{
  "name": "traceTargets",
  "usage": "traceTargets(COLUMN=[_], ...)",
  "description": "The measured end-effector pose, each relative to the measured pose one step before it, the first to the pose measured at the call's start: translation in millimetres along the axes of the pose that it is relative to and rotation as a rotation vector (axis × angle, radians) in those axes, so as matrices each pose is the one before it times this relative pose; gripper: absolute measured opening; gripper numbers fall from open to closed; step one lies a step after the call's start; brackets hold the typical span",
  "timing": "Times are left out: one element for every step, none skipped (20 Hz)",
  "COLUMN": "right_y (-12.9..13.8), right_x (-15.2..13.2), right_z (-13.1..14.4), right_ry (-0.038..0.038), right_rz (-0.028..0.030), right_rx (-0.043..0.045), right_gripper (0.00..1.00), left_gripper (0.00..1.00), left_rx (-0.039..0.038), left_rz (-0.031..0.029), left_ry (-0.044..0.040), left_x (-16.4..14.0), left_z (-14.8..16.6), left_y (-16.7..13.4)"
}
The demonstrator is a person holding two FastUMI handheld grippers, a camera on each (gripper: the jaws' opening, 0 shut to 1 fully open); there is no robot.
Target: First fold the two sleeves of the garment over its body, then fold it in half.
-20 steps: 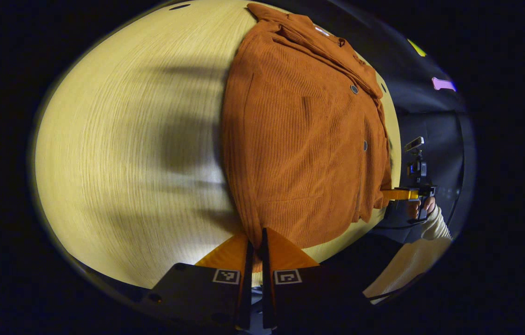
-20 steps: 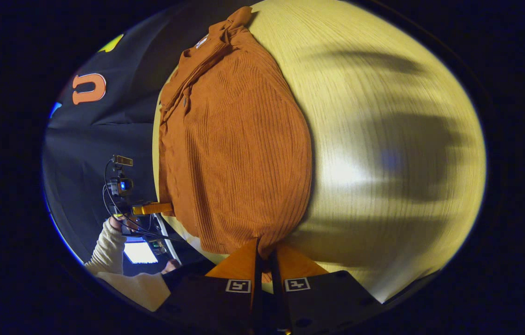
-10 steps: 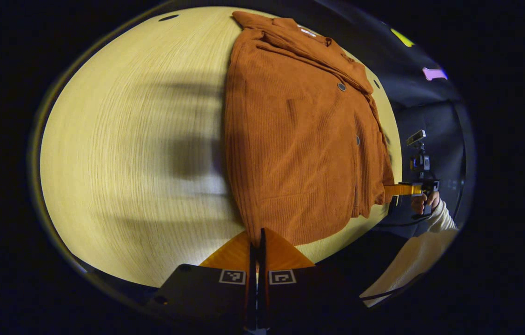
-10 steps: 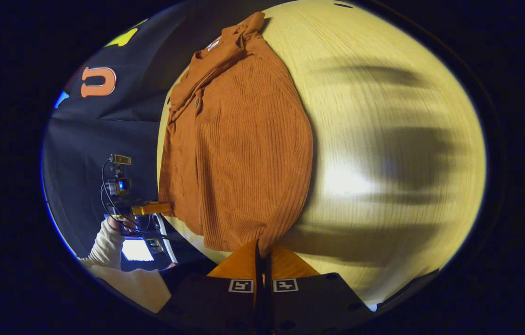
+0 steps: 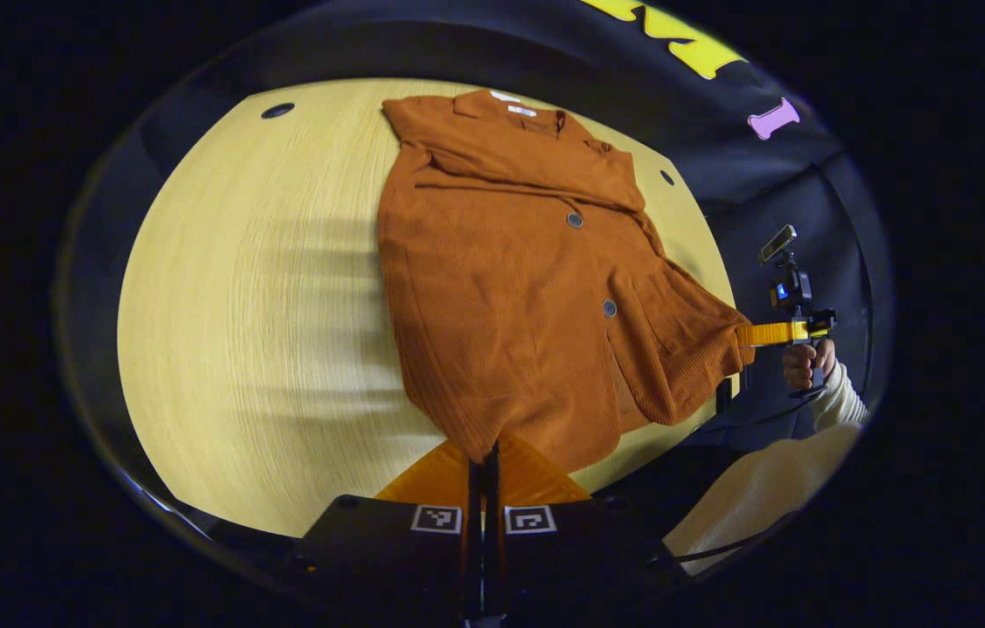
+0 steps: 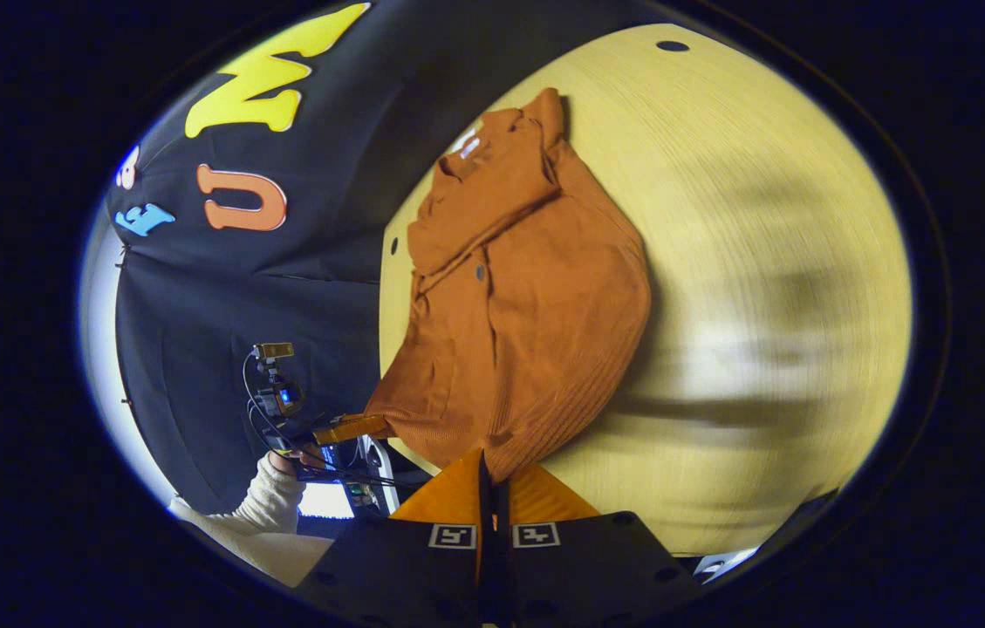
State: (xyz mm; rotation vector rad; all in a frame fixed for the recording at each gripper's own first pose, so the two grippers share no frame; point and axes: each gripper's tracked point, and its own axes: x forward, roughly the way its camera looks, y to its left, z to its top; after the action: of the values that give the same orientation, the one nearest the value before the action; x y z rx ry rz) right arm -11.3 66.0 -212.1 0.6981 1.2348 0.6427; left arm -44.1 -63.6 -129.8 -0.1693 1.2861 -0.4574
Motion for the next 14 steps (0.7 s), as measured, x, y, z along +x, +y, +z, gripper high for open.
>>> traceTargets(right_y=[11.04,12.14,10.55,9.65,10.67,8.67,6.59,8.2,7.4,6.89,6.65,8.53,3.88,2.03], right_x=[-1.16,0.5,1.28,0.71,1.06,1.92,1.34,0.53,1.37,1.49,4.1,5.94,5.8,4.67], right_z=[7.27,8.11,9.92,9.65,11.71,14.13,13.14,13.09,14.69,14.37,16.07,15.11,13.63,13.47], right_ry=[-0.00479,-0.0056,-0.00645,-0.00752,-0.0085,-0.01168,-0.01086,-0.01173,-0.01289,-0.01459,-0.01783,-0.01445,-0.01276,-0.01803], right_rz=[0.00591,0.00347,0.00086,0.00034,0.00365,0.0001,-0.0032,-0.00317,-0.00294,-0.00325,0.00171,0.00421,-0.00365,-0.00477], right_rx=[-0.0181,-0.02365,-0.02492,-0.02327,-0.02185,-0.021,-0.01838,-0.01673,-0.01647,-0.01732,-0.01408,-0.00716,-0.00537,-0.00578], right_gripper=[0.0,0.0,0.0,0.0,0.0,0.0,0.0,0.0,0.0,0.0,0.0,0.0,0.0,0.0], left_gripper=[0.04,0.04,0.04,0.04,0.04,0.04,0.04,0.04,0.04,0.04,0.04,0.04,0.04,0.04], left_rx=[0.02483,0.03053,0.03267,0.02869,0.02485,0.02005,0.01485,0.01148,0.00778,0.00591,0.00727,0.01464,0.01301,0.00458], left_rz=[0.00126,0.00645,0.00315,-0.00061,0.00077,-0.00315,-0.00034,-0.00121,-0.00015,-0.00884,-0.01256,-0.01161,-0.00137,0.00054], left_ry=[-0.01316,-0.01568,-0.01655,-0.02131,-0.02351,-0.0257,-0.03424,-0.03199,-0.03398,-0.02835,-0.02817,-0.02679,-0.02563,-0.02465], left_x=[-2.25,-2.72,-4.17,-4.88,-3.97,-3.1,-1.26,-1.57,0.38,0.49,0.64,-5.8,-3.48,-4.58], left_z=[14.18,10.64,14.24,13.9,18.12,19.47,19.76,21.64,19.19,16.36,14.49,11.39,7.72,7.34], left_y=[-3.28,-0.57,-1.83,-1.26,-0.82,-1.14,-0.23,1.83,1.8,1.11,-1.31,-2.7,0.91,6.68])
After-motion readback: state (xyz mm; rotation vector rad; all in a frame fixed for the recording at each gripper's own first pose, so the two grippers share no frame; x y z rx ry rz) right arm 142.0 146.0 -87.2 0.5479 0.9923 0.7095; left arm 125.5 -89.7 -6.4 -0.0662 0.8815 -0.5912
